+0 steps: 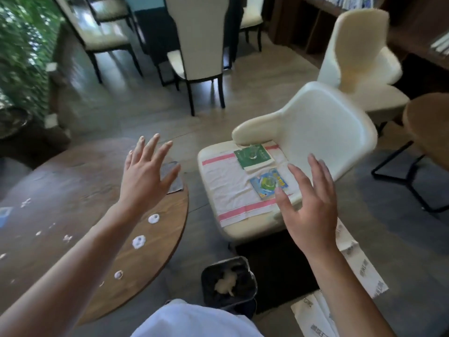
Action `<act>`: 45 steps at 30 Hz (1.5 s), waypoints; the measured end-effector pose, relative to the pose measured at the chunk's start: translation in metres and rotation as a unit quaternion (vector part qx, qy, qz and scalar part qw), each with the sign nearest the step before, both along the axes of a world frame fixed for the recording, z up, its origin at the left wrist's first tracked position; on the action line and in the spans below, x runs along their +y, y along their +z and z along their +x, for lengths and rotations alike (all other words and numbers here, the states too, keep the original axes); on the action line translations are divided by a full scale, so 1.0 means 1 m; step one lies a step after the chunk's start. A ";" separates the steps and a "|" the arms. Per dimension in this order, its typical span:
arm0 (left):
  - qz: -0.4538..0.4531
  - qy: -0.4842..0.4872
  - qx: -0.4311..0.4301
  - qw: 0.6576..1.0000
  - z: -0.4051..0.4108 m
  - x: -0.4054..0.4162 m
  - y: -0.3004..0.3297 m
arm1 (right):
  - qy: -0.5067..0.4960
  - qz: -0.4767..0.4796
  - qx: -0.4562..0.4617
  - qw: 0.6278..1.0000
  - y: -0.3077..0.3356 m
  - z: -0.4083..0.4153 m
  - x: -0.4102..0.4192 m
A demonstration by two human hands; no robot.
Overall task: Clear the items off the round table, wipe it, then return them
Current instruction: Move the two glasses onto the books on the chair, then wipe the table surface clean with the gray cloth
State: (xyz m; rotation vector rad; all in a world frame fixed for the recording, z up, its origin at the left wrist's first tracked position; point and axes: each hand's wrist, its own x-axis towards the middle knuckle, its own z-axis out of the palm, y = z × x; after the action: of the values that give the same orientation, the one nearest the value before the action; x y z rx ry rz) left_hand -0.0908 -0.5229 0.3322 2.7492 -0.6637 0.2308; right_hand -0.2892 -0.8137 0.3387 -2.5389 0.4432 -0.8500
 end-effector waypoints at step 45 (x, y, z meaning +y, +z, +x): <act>-0.048 0.120 0.147 0.981 -0.006 0.322 -0.174 | 0.109 0.127 0.317 0.933 -0.133 0.121 0.330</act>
State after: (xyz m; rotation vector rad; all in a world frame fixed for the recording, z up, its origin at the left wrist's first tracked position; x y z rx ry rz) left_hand -0.0966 -0.2010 0.1583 2.6878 -0.2364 -0.0905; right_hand -0.1678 -0.4834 0.2060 -2.5021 0.4145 0.1270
